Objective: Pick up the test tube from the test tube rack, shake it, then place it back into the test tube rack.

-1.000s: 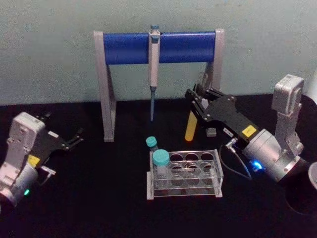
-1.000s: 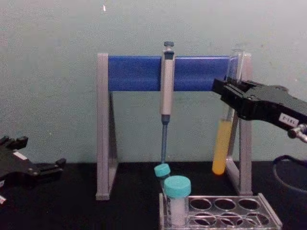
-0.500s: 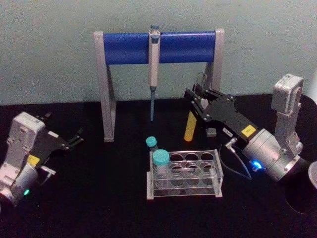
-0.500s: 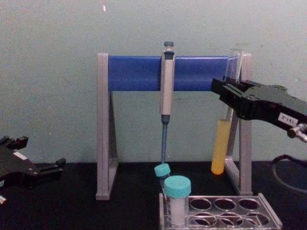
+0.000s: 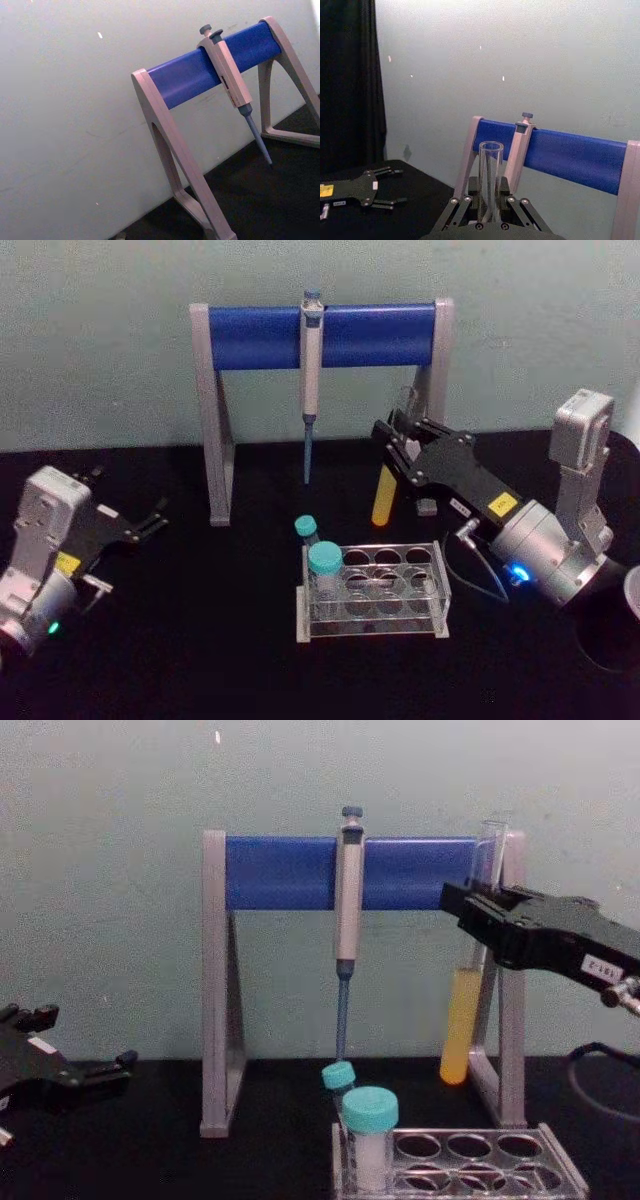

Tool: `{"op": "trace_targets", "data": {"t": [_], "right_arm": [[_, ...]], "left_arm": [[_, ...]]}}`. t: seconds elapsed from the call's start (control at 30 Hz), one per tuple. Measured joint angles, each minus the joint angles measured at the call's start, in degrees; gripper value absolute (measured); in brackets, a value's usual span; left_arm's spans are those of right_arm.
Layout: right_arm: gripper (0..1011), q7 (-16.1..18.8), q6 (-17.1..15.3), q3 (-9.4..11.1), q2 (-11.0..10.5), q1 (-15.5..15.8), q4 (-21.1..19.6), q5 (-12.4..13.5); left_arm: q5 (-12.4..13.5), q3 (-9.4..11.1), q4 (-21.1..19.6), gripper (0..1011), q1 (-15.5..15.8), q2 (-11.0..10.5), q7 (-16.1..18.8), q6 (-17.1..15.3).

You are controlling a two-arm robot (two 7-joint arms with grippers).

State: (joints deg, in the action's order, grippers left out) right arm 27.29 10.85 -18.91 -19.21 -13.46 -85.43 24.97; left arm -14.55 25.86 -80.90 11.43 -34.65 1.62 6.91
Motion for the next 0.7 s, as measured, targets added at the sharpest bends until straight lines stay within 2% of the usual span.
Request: {"op": "trace_targets", "data": {"t": [0.17, 0.23, 0.5, 0.7], "right_arm": [[233, 1.62, -0.03, -0.32, -0.63, 0.13, -0.34, 0.77], [233, 4.07, -0.22, -0.75, -1.50, 0.19, -0.63, 2.36], [233, 8.77, -0.96, -2.29, -4.60, 0.93, -2.16, 5.33], [233, 10.04, -1.10, -2.98, -6.21, 1.61, -3.07, 6.59]], "left_arm": [[0.00, 0.00, 0.00, 1001, 0.00, 0.00, 0.00, 0.00], [0.00, 0.00, 0.00, 1001, 0.00, 0.00, 0.00, 0.00], [0.00, 0.00, 0.00, 1001, 0.00, 0.00, 0.00, 0.00], [0.00, 0.00, 0.00, 1001, 0.00, 0.00, 0.00, 0.00]]}}
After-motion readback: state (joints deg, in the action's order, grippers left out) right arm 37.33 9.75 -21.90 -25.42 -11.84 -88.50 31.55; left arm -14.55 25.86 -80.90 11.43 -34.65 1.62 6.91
